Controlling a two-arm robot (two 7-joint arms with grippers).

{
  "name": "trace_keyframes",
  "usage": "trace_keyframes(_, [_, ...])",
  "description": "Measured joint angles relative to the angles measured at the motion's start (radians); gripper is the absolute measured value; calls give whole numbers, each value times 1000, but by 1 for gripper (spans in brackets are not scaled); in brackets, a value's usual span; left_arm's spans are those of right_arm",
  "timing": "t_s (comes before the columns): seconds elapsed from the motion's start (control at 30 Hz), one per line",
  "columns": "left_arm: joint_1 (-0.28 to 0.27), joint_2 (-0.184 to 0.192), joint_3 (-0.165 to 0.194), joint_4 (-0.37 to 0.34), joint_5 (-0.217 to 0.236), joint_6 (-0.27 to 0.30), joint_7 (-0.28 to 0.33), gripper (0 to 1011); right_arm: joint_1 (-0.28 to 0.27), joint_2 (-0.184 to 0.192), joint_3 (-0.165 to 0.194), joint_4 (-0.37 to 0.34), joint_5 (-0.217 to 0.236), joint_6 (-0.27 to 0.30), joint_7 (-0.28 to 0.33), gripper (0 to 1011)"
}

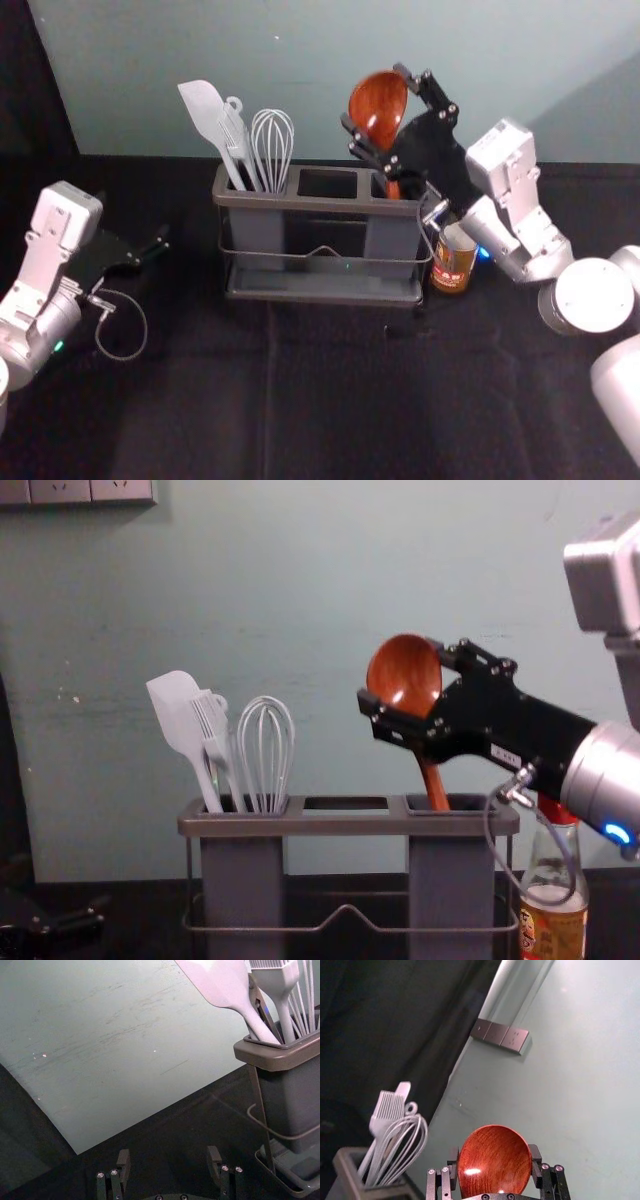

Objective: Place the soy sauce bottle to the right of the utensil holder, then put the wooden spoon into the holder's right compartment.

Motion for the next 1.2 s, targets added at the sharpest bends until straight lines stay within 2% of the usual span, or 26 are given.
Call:
trace_keyframes(0.63, [0, 0, 0, 0, 0, 0, 0, 1005, -42, 2, 13, 14, -6, -13, 10, 843])
trace_keyframes(0.9, [0, 0, 0, 0, 0, 0, 0, 1005, -50, -1, 19, 13, -8, -15, 7, 1004])
trace_keyframes(1.2, [0, 0, 0, 0, 0, 0, 0, 1005, -57, -7, 28, 0, -7, -8, -1, 1004])
